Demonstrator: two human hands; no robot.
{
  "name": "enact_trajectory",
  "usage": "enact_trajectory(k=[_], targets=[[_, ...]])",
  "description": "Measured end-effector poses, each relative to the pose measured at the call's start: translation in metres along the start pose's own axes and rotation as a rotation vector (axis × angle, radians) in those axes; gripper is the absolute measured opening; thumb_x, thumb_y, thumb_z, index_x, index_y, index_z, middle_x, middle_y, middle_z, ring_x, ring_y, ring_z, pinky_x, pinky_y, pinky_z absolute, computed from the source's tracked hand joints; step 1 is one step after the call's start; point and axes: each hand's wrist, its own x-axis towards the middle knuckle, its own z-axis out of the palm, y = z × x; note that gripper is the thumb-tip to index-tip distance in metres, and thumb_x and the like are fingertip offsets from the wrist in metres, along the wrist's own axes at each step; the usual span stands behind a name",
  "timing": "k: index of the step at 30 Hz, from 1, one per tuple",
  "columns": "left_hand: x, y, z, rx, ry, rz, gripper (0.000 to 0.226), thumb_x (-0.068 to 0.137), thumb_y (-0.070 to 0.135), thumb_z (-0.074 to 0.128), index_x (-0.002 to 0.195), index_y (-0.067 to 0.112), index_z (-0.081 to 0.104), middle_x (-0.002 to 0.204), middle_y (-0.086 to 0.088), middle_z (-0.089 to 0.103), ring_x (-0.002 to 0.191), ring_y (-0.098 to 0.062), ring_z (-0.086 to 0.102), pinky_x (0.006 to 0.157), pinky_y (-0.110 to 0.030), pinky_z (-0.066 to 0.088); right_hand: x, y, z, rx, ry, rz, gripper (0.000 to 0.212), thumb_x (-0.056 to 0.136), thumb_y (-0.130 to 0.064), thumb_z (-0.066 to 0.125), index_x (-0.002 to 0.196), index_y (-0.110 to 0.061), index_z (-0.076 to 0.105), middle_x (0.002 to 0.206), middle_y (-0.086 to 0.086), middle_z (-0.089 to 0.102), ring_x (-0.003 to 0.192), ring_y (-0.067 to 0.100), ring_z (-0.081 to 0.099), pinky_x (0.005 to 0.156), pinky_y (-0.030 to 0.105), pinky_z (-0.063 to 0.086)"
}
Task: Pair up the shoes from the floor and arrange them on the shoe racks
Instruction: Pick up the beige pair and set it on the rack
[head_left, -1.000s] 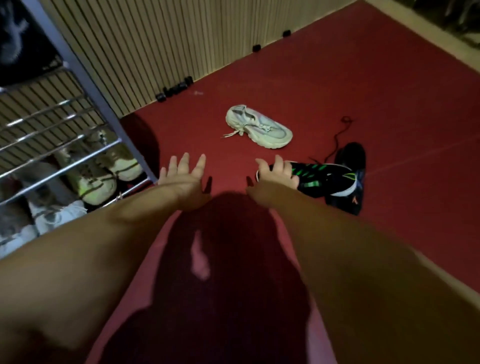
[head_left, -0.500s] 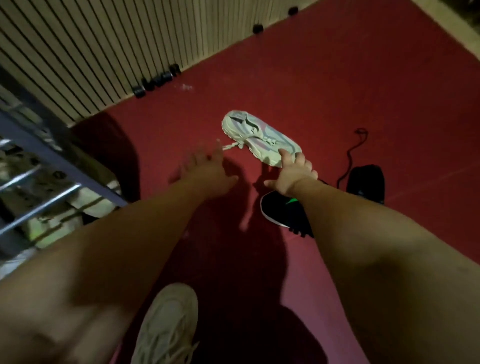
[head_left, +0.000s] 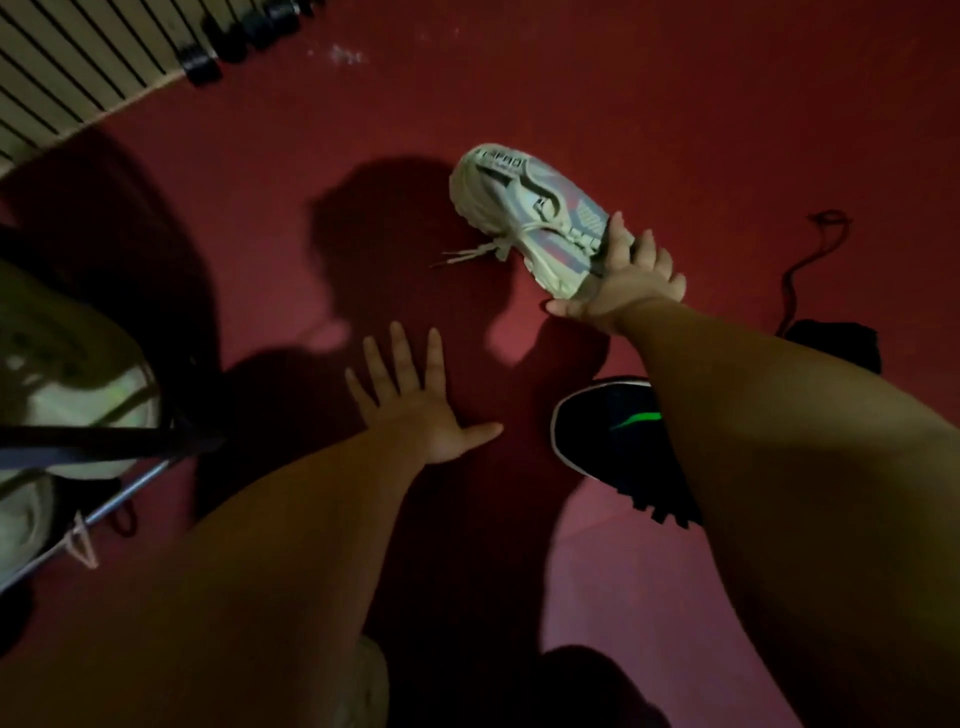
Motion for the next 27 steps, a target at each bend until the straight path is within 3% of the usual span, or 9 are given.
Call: enact_trajectory(k=[2,5,13,16,19,27], targets=[[0.001,0.001,0.001,0.017,0.001,-0.010,0.127,0.062,0.087,0.046,0.137,0.028,-0.039,0.142,-0.012,-0.047,0.132,-0.038,-0.039,0.106,-0.059,-0.017,0.004,-0.003,0.003,-0.085,0.049,0.009,0.120,0.069,-0.070,0.064,0.148,-0.028,-0.017,0.156,0.014,0.008,0.141,0.036,0.013,0.112,0.050,0.015],[0.001,0.000,0.004,0.027,0.012,-0.010,0.127,0.062,0.087,0.046,0.137,0.027,-0.038,0.143,-0.013,-0.046,0.132,-0.039,-0.038,0.107,-0.060,-0.016,0.001,-0.003,0.004,-0.099,0.085,-0.001,0.120,0.068,-0.071,0.063,0.150,-0.024,-0.010,0.152,0.016,0.017,0.138,0.036,0.019,0.110,0.050,0.018],[0.002,-0.006,-0.002,0.083,0.010,0.021,0.127,0.063,0.084,0.050,0.140,0.028,-0.034,0.146,-0.013,-0.042,0.135,-0.040,-0.033,0.109,-0.059,-0.012,-0.037,-0.018,0.022,0.282,0.066,0.034,0.122,0.066,-0.075,0.061,0.151,-0.012,-0.002,0.151,0.021,0.012,0.138,0.036,0.017,0.111,0.047,0.022],[-0.001,-0.023,-0.015,0.212,0.015,0.096,0.115,0.071,0.079,0.049,0.144,0.030,-0.027,0.150,-0.012,-0.035,0.139,-0.038,-0.027,0.113,-0.054,-0.007,-0.051,-0.014,0.015,0.293,0.100,0.020,0.120,0.067,-0.078,0.057,0.151,-0.011,0.002,0.150,0.021,0.015,0.136,0.035,0.020,0.111,0.045,0.022],[-0.021,-0.036,-0.020,0.307,0.048,0.027,0.107,0.076,0.079,0.040,0.143,0.029,-0.027,0.153,-0.012,-0.029,0.139,-0.038,-0.026,0.113,-0.056,-0.009,-0.072,-0.008,0.011,0.302,0.143,-0.033,0.116,0.068,-0.077,0.056,0.150,-0.011,0.008,0.146,0.019,0.021,0.133,0.035,0.024,0.110,0.043,0.024],[-0.090,-0.047,0.005,0.325,0.202,-0.018,0.103,0.083,0.068,0.045,0.144,0.027,-0.027,0.152,-0.015,-0.029,0.140,-0.038,-0.024,0.110,-0.058,-0.012,-0.142,-0.011,0.031,0.350,0.171,-0.158,0.116,0.063,-0.075,0.064,0.148,-0.013,0.016,0.138,0.015,0.029,0.127,0.033,0.030,0.107,0.039,0.027]])
